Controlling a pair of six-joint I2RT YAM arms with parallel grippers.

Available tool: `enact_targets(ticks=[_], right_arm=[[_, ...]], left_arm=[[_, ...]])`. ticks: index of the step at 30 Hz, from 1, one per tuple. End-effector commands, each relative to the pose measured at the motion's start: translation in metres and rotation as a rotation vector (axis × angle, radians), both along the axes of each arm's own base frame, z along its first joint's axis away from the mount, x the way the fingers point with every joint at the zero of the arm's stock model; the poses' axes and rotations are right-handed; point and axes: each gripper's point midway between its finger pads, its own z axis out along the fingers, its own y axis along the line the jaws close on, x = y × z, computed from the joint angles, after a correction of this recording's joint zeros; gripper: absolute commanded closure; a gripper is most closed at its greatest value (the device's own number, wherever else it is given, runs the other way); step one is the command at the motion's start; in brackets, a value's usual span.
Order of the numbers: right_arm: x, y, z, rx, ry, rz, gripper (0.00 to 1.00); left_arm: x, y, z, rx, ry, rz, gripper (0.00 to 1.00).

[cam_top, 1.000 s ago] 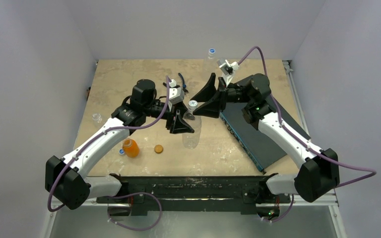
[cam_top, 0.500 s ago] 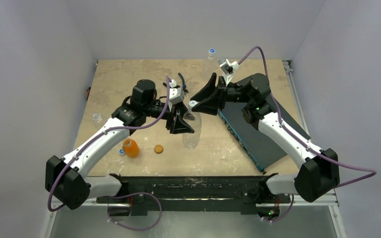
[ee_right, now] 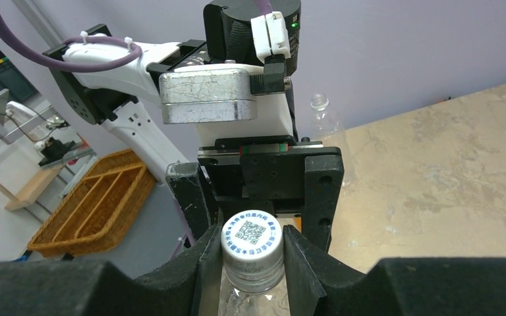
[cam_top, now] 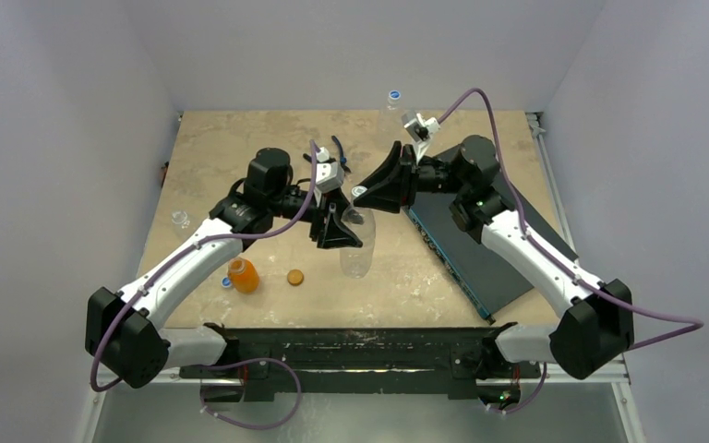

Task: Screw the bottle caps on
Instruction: Screw the bottle cap onto the plastic bottle.

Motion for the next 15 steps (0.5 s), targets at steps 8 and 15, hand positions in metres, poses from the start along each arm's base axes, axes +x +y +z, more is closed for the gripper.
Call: enact_targets(ticks=[8,15], right_arm=[[0.021,-0.004,0.016,-0.045,-0.05,-0.219,0.81],[0.05,0.006,-0.005,-0.18,0.017,-0.437,0.83]], left_arm=[[0.048,-0.007,0.009,-0.017,-0.054,0.203,1.0],[0.107,-0.007,0.02,-0.02,-0.137,0.498,1.0]])
